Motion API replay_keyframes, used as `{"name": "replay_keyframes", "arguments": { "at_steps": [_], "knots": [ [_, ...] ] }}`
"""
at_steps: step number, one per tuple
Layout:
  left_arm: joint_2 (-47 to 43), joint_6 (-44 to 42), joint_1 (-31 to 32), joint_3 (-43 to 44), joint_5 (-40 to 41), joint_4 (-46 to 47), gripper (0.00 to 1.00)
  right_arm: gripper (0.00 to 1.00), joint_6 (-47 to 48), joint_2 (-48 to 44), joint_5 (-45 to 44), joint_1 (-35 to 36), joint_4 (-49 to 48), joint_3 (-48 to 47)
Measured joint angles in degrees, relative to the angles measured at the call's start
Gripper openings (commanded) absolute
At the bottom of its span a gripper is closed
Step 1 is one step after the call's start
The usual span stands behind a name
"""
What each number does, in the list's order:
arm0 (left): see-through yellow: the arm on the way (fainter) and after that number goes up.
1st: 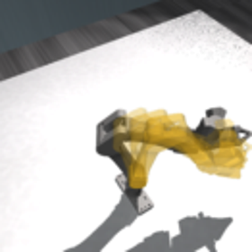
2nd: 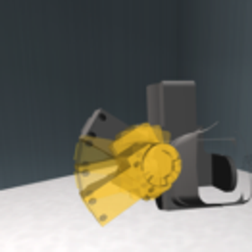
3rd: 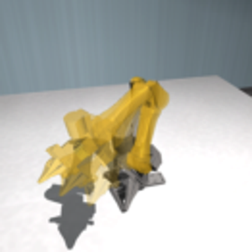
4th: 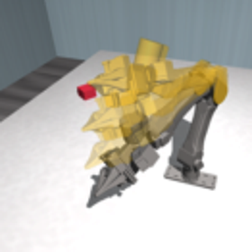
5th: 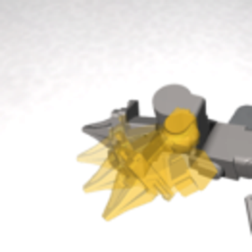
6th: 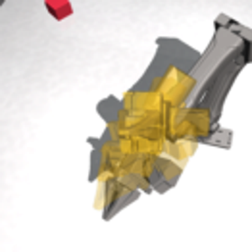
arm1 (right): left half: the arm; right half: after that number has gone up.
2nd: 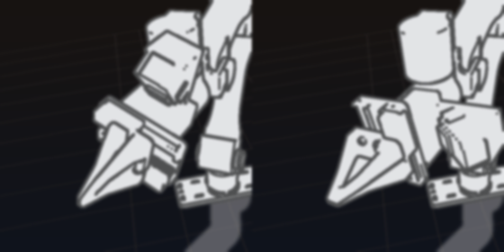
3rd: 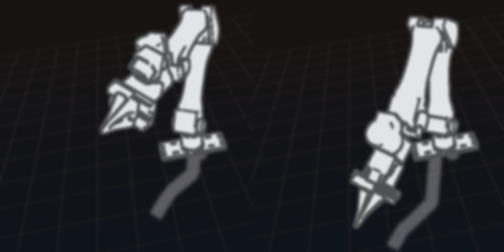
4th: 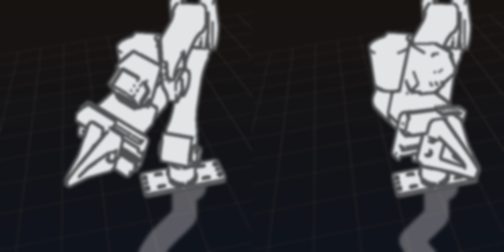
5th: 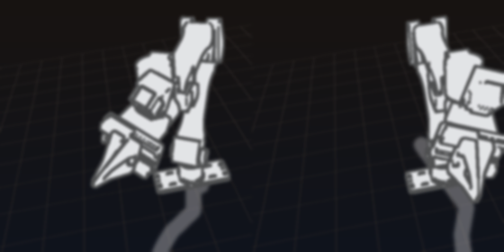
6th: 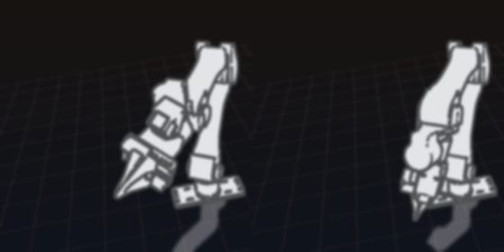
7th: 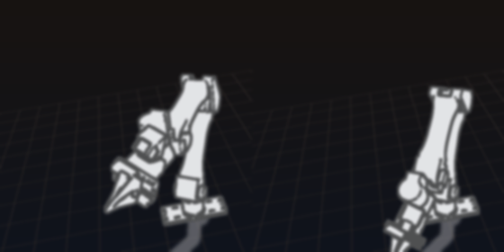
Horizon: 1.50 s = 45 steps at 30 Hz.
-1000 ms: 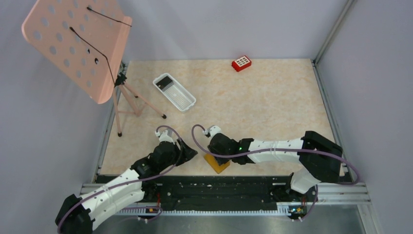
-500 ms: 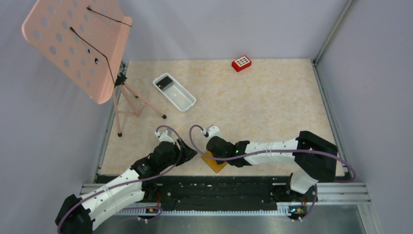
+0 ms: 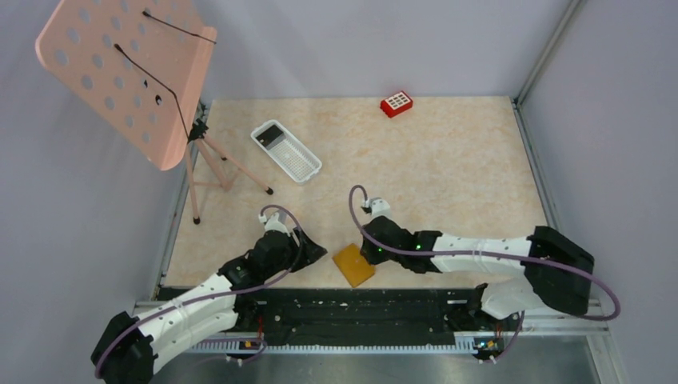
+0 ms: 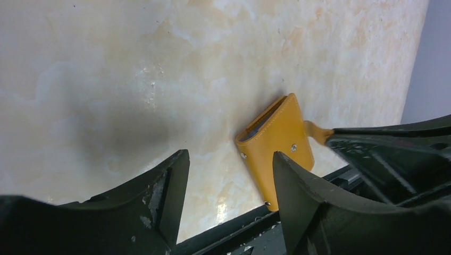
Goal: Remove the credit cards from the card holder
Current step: Open the card holder at the center of the board.
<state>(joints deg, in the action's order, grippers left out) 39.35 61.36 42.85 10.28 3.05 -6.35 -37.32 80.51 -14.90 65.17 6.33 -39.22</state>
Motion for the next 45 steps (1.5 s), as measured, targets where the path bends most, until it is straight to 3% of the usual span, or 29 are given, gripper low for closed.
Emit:
{"name": "replay_keyframes", "arguments": {
  "at_steps": [7,14,26,34,45],
  "knots": [
    [4.6,-1.7,0.0,1.2,-2.1,0.7,0.66,0.00,-6.0,-15.9,3.2,-6.7,-1.8,6.2],
    [10.7,-4.5,0.0,6.2,-5.5,2.4,0.69,0.00,-7.9,-27.1,4.0,-7.6,-2.0,7.5],
    [15.6,-5.7,0.1,8.3,-9.0,7.6,0.68,0.00,-6.8,-27.7,2.1,-10.2,1.6,8.2],
    [15.7,-5.8,0.2,8.4,-9.2,7.7,0.66,0.00,-5.8,-27.7,0.0,-22.0,7.2,12.8],
    [23.8,-6.2,0.9,10.5,-11.0,10.7,0.66,0.00,-6.8,-25.4,0.2,-23.3,9.8,16.5]
  ]
}}
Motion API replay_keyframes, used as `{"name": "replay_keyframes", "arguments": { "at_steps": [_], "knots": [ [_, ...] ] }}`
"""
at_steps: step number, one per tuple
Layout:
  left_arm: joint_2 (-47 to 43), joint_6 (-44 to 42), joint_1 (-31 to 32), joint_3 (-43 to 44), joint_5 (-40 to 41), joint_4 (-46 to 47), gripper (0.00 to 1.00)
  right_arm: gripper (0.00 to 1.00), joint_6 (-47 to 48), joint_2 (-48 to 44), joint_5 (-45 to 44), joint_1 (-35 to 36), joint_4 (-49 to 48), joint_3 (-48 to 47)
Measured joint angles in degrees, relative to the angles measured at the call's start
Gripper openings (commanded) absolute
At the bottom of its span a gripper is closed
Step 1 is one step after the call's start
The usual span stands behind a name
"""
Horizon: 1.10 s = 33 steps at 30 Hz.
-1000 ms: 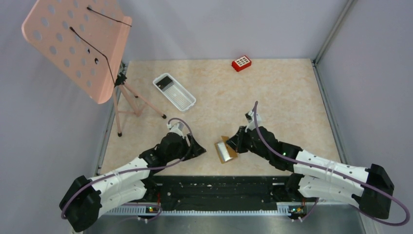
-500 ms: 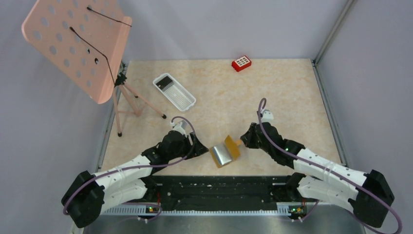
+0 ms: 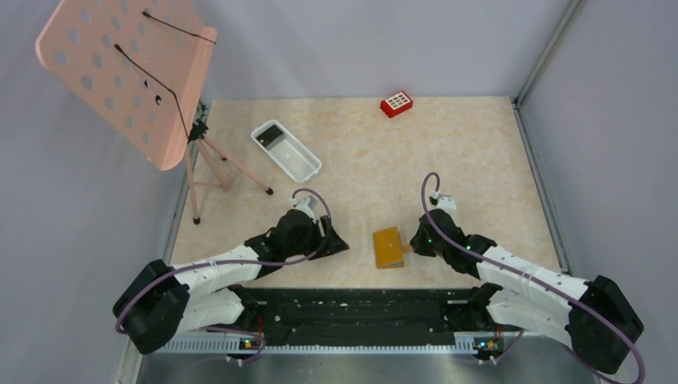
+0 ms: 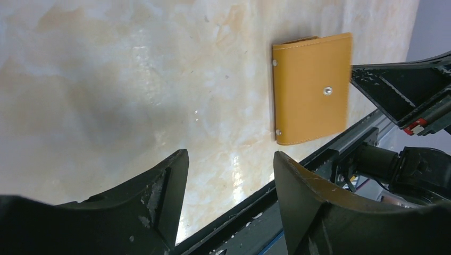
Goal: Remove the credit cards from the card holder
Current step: Open the card holder at the center of the board.
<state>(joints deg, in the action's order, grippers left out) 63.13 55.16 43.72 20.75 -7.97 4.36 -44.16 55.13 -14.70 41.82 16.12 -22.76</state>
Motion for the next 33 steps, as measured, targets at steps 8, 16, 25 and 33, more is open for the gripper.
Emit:
{"name": "replay_keyframes", "arguments": {
  "at_steps": [8,16,25,33],
  "knots": [
    [5.3,-2.4,0.8,7.5,-2.1,2.8,0.68,0.00,1.3,-5.6,5.0,0.0,-2.6,0.5],
    [11.4,-3.7,1.6,12.0,-3.4,5.0,0.70,0.00,2.1,-10.0,16.2,0.0,-9.3,0.6],
    [13.5,-4.1,1.8,12.0,-3.6,5.0,0.71,0.00,2.2,-10.0,17.8,-0.1,-9.3,0.6],
    [13.7,-4.3,2.4,12.3,-4.2,5.1,0.72,0.00,2.2,-10.1,21.2,-0.1,-10.7,0.5]
  ]
}}
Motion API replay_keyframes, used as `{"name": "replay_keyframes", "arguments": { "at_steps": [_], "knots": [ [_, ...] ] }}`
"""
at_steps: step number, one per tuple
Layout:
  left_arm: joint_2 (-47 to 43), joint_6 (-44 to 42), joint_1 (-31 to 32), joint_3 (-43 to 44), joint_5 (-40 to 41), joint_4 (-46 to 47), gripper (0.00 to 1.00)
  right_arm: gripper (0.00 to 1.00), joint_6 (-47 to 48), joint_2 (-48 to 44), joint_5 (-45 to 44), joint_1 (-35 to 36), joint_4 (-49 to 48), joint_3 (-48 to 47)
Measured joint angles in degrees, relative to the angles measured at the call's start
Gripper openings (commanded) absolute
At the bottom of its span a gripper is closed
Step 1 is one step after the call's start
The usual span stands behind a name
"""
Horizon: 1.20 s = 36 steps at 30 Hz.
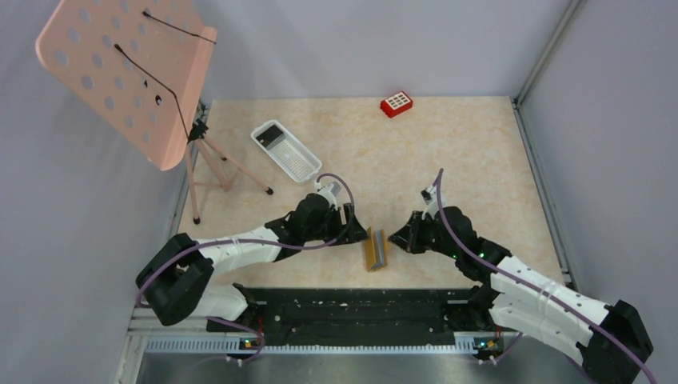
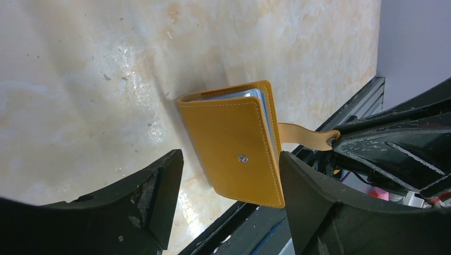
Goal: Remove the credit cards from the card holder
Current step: Open the card holder at the center of the board.
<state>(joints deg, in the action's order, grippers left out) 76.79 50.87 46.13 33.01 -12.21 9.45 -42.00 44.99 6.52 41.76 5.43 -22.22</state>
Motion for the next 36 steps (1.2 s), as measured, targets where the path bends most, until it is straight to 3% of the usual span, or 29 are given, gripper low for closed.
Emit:
{"name": "replay_keyframes", "arguments": {
  "at_steps": [16,20,28,31,36],
  "knots": [
    [3.2,-1.0,1.3,2.8,-0.6,-0.9,0.71,0.00,0.0,0.1,2.2,0.0,-1.7,0.0],
    [3.7,-1.5,1.6,3.8,-0.5,-1.0,0.59,0.00,0.0,0.5,2.2,0.0,-1.6,0.0],
    [4.3,-1.8,1.7,4.5,-0.1,-3.5,0.16,0.02,-0.1,0.6,-6.7,0.0,5.3,0.0],
    [4.3,-1.8,1.8,4.8,0.2,-4.2,0.01,0.17,-0.3,1.0,-8.1,0.0,6.8,0.0],
    [3.7,-1.7,1.8,4.9,1.1,-5.3,0.00,0.33,-0.6,1.2,-8.8,0.0,9.6,-0.5]
  ]
}}
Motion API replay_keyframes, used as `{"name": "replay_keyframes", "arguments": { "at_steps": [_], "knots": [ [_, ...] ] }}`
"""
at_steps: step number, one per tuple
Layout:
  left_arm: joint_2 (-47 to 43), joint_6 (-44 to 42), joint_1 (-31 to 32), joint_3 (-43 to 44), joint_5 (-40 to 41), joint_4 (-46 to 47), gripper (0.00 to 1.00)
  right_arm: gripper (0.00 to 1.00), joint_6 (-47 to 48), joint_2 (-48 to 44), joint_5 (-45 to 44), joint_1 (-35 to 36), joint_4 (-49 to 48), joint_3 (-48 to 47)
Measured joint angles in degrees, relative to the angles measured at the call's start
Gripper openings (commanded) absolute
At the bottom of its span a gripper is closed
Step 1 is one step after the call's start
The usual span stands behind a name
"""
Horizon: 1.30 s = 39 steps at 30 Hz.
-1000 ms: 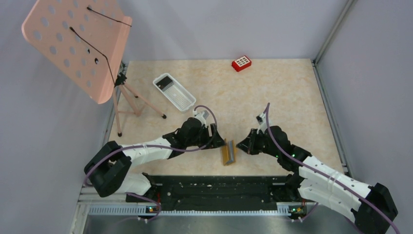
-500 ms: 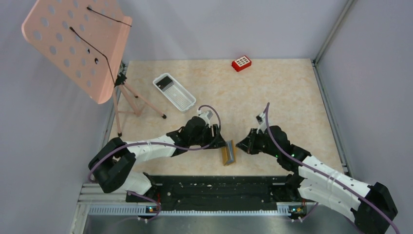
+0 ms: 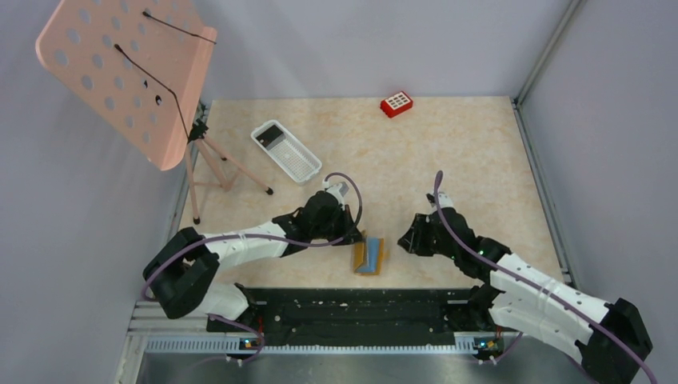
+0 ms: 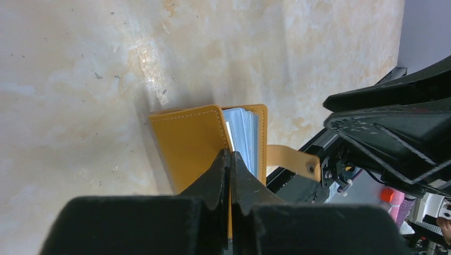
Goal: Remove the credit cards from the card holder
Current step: Open the card holder at the center of the board.
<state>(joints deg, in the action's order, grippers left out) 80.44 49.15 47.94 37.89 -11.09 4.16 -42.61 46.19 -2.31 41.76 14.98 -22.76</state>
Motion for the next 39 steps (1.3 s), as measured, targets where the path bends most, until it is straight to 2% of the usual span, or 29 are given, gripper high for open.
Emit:
{"name": "replay_keyframes", "arguments": {
  "at_steps": [7,12,16,23,30,39],
  "knots": [
    [-3.8,0.0,0.0,-1.8,1.3,-1.4,0.00,0.33,-0.6,-2.6,3.4,0.0,2.1,-6.4],
    [-4.9,0.2,0.0,-2.1,1.7,-1.7,0.00,0.31,-3.8,-3.8,9.6,0.2,-4.1,-6.6],
    [-5.0,0.3,0.0,-2.3,1.7,-1.6,0.00,0.29,-6.7,-1.4,11.7,2.3,-10.6,-5.7],
    [-6.3,0.5,0.0,-3.4,3.1,-1.9,0.00,0.30,-9.8,8.2,9.8,7.2,-15.7,-2.3],
    [-9.4,1.1,0.0,-5.7,4.8,-2.7,0.00,0.31,-11.5,11.1,6.9,7.3,-16.7,4.7],
    [-11.7,1.7,0.0,-7.0,7.7,-5.6,0.01,0.31,-11.3,15.2,6.5,7.3,-21.8,5.9]
  ]
}}
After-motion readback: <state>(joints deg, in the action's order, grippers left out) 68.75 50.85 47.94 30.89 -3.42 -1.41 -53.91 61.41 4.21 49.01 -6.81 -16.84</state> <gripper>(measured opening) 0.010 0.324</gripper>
